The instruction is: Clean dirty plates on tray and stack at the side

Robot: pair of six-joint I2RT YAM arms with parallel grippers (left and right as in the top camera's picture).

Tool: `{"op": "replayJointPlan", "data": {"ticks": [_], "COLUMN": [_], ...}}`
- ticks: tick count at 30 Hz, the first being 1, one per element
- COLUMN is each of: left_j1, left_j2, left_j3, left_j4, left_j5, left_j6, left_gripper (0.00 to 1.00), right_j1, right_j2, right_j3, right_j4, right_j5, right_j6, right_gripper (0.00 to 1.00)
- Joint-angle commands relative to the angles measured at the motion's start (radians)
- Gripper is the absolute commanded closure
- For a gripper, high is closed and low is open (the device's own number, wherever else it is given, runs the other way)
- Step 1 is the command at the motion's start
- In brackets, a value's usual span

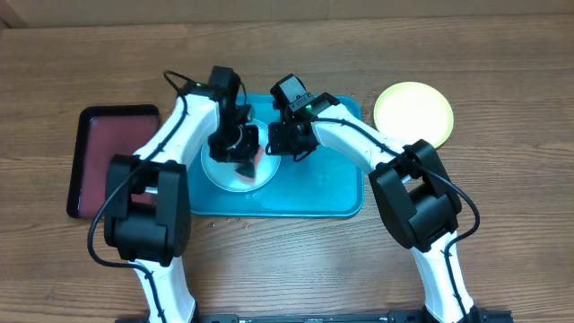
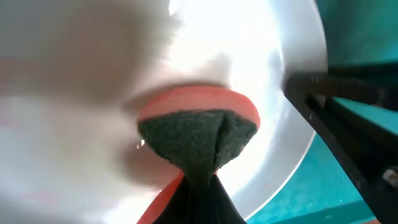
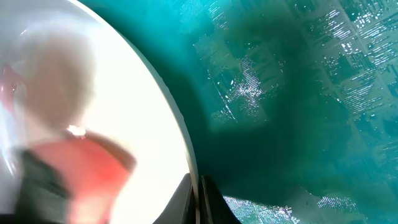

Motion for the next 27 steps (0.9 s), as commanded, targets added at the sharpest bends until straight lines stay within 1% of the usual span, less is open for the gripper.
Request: {"op": "replayJointPlan", "data": {"ticks": [1, 5, 7, 8, 12, 17, 20, 24, 27], "left_j1": [0.044, 0.101, 0.129, 0.142, 0.192, 0.266, 0.328, 0.394, 0.431], "left_j2": [-0.111, -0.189, -0.211, -0.215, -0.206, -0.181, -0.175, -0.168, -0.167], "left_j3": [0.070, 0.071, 0.071, 0.071, 0.069, 0.069, 0.069, 0.069, 0.069], "left_j4": [-0.016, -0.017, -0.017, -0.017, -0.017, -0.008, -0.005, -0.006, -0.007], "left_j5": [-0.118, -0.192, -0.217, -0.229, -0.264, -0.332, -0.335, -0.333, -0.305], "left_j6": [-0.047, -0.141, -0.154, -0.154, -0.154, -0.169, -0.180, -0.181, -0.181], "left_gripper": [0.96, 0.96, 0.96, 0.96, 0.96, 0.96, 0.96, 0.96, 0.96], "right_j1": [-0.003, -0.003, -0.003, -0.002, 0.027, 0.096, 0.147, 0.212, 0.260], "right_j2": [0.032, 0.024, 0.009, -0.004, -0.061, -0.124, -0.146, -0.159, -0.159], "right_j3": [-0.030, 0.003, 0.030, 0.048, 0.083, 0.105, 0.119, 0.128, 0.133], "right_j4": [-0.014, -0.031, -0.050, -0.066, -0.097, -0.143, -0.164, -0.159, -0.138], "right_j5": [0.066, 0.066, 0.083, 0.125, 0.326, 0.659, 0.866, 1.046, 1.164], "right_j6": [-0.012, -0.033, -0.058, -0.058, -0.064, -0.093, -0.130, -0.209, -0.250], "right_gripper": [0.96, 0.96, 0.96, 0.96, 0.96, 0.96, 0.96, 0.96, 0.96]}}
